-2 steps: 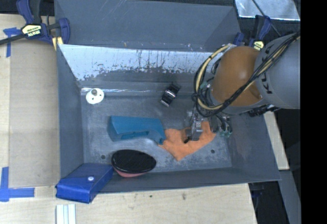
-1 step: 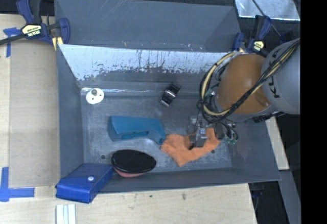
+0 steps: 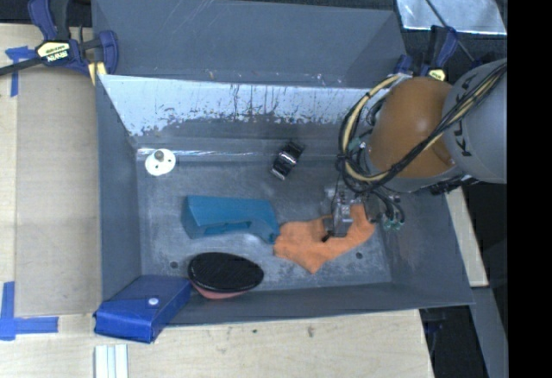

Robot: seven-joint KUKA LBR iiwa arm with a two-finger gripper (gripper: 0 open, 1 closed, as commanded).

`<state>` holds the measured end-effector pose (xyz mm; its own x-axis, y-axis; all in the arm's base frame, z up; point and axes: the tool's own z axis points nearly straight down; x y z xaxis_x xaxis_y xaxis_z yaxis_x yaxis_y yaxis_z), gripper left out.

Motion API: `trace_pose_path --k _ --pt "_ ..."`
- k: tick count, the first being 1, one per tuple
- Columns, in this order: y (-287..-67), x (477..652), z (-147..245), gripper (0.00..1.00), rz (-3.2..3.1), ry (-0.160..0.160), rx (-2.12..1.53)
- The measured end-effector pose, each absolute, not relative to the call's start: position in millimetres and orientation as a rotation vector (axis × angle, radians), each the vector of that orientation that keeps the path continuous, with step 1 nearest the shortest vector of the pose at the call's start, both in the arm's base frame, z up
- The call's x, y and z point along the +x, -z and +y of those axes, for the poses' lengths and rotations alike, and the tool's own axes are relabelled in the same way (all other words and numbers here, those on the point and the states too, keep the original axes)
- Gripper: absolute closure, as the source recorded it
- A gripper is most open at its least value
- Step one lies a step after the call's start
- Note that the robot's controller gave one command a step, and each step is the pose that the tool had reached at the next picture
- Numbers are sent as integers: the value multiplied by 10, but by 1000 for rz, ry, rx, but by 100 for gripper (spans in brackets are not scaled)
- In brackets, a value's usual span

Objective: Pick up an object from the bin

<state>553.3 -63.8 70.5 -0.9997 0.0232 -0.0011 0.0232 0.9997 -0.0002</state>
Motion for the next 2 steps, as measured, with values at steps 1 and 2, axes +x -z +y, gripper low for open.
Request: trace_pose_path --k 1,2 --pt "-1767 4982 -546 100 3139 1 36" --pt "-1767 4982 -546 100 3139 1 36"
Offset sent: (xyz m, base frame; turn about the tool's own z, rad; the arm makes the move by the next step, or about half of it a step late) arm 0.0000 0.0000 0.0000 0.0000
